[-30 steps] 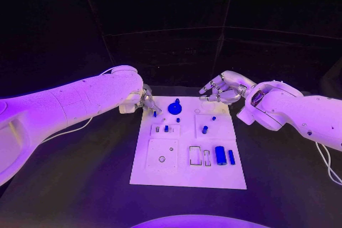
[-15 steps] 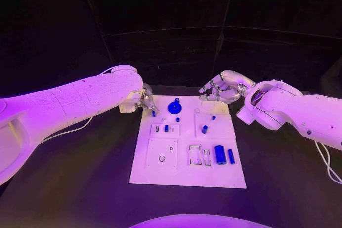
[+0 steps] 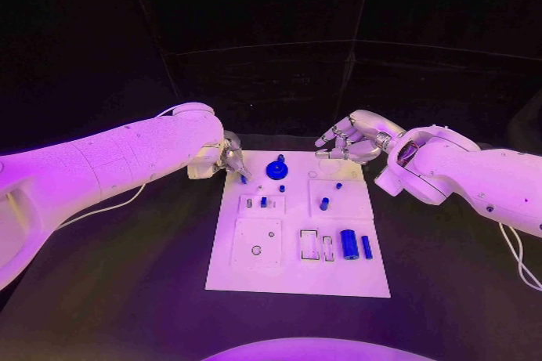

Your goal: Assemble the parts on the task board

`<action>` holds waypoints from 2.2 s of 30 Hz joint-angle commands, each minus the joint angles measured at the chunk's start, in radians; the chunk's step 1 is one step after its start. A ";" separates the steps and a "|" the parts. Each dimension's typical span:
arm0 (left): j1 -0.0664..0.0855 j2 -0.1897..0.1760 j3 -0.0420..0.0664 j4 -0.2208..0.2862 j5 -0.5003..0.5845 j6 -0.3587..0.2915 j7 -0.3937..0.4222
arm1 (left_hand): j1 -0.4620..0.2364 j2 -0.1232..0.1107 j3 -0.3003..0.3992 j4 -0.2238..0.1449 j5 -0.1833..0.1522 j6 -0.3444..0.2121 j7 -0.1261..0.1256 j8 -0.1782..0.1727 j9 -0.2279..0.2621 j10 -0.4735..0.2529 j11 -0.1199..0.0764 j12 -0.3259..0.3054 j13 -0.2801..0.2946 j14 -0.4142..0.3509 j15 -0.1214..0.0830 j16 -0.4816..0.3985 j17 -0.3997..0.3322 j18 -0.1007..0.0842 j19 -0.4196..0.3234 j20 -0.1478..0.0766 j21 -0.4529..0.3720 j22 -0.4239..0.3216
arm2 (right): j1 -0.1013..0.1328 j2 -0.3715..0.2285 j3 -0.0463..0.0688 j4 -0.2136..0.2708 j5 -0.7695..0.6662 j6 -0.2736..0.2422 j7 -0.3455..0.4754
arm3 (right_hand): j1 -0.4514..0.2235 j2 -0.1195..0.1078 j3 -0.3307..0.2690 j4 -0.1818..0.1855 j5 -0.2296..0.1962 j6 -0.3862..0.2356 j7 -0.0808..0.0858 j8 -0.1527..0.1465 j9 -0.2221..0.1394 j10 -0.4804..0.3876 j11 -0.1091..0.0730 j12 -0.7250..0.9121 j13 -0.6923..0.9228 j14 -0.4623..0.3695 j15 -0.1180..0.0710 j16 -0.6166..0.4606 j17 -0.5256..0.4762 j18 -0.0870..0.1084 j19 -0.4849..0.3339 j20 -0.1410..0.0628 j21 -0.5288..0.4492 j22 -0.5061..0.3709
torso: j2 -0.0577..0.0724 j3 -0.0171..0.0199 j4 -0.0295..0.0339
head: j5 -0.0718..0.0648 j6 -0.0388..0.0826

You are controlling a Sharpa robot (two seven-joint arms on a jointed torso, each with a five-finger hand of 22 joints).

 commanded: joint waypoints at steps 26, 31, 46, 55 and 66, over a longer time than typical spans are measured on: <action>-0.056 -0.239 -0.002 0.390 -0.017 -0.362 0.095 | -0.016 -0.072 0.198 -0.097 0.003 0.017 -0.010 0.021 0.005 0.047 -0.006 0.007 0.010 0.104 -0.009 0.003 0.263 -0.007 0.018 -0.009 0.022 0.028 | 0.002 -0.006 0.001 -0.008 -0.001 0.006 0.009 | 0.001 0.009 -0.005 0.001 0.005 -0.004 0.002 0.005 0.000 -0.006 -0.002 -0.003 -0.001 0.018 -0.003 -0.005 -0.001 0.012 -0.008 -0.002 -0.006 -0.002 | -0.004 -0.0008 0.0107 | 0.005 -0.002; -0.069 -0.249 -0.002 0.410 -0.020 -0.367 0.094 | -0.019 -0.076 0.208 -0.099 0.003 0.018 -0.011 0.022 0.005 0.050 -0.006 0.008 0.010 0.104 -0.010 0.003 0.263 -0.007 0.019 -0.009 0.022 0.028 | 0.002 -0.004 0.000 -0.010 -0.001 0.008 0.009 | 0.001 0.009 -0.005 0.001 0.005 -0.004 0.002 0.005 0.000 -0.006 -0.002 -0.003 -0.001 0.018 -0.003 -0.005 -0.001 0.012 -0.008 -0.002 -0.006 -0.002 | -0.003 -0.0001 0.0084 | 0.005 -0.002; -0.086 -0.252 -0.002 0.427 -0.021 -0.313 0.074 | -0.020 -0.076 0.210 -0.099 0.004 0.018 -0.011 0.022 0.005 0.051 -0.006 0.008 0.011 0.104 -0.010 0.003 0.263 -0.007 0.019 -0.009 0.022 0.029 | 0.002 -0.001 0.000 -0.013 -0.001 0.010 0.011 | 0.000 0.010 -0.006 0.002 0.005 -0.003 0.002 0.005 0.000 -0.006 -0.002 -0.002 -0.001 0.018 -0.003 -0.005 0.000 0.012 -0.008 -0.002 -0.007 -0.002 | -0.003 -0.0002 0.0094 | 0.004 -0.008; -0.089 -0.250 -0.003 0.427 -0.021 -0.275 0.058 | -0.022 -0.079 0.217 -0.100 0.003 0.018 -0.011 0.023 0.005 0.050 -0.007 0.005 0.008 0.104 -0.010 0.003 0.263 -0.007 0.018 -0.009 0.020 0.026 | 0.002 0.000 0.000 -0.013 -0.001 0.011 0.011 | 0.000 0.010 -0.006 0.002 0.005 -0.003 0.002 0.005 0.000 -0.006 -0.002 -0.002 -0.001 0.018 -0.003 -0.005 0.000 0.012 -0.008 -0.002 -0.007 -0.002 | -0.003 0.0002 0.0099 | 0.003 -0.010; -0.089 -0.250 -0.003 0.427 -0.022 -0.237 0.040 | -0.022 -0.080 0.219 -0.101 0.004 0.017 -0.011 0.023 0.005 0.049 -0.007 0.004 0.006 0.104 -0.010 0.003 0.263 -0.006 0.017 -0.009 0.018 0.024 | 0.002 0.000 0.000 -0.014 -0.001 0.011 0.012 | 0.000 0.010 -0.006 0.002 0.005 -0.003 0.002 0.005 0.000 -0.006 -0.002 -0.002 -0.001 0.018 -0.003 -0.005 0.000 0.012 -0.008 -0.002 -0.007 -0.002 | -0.003 0.0001 0.0091 | 0.004 -0.013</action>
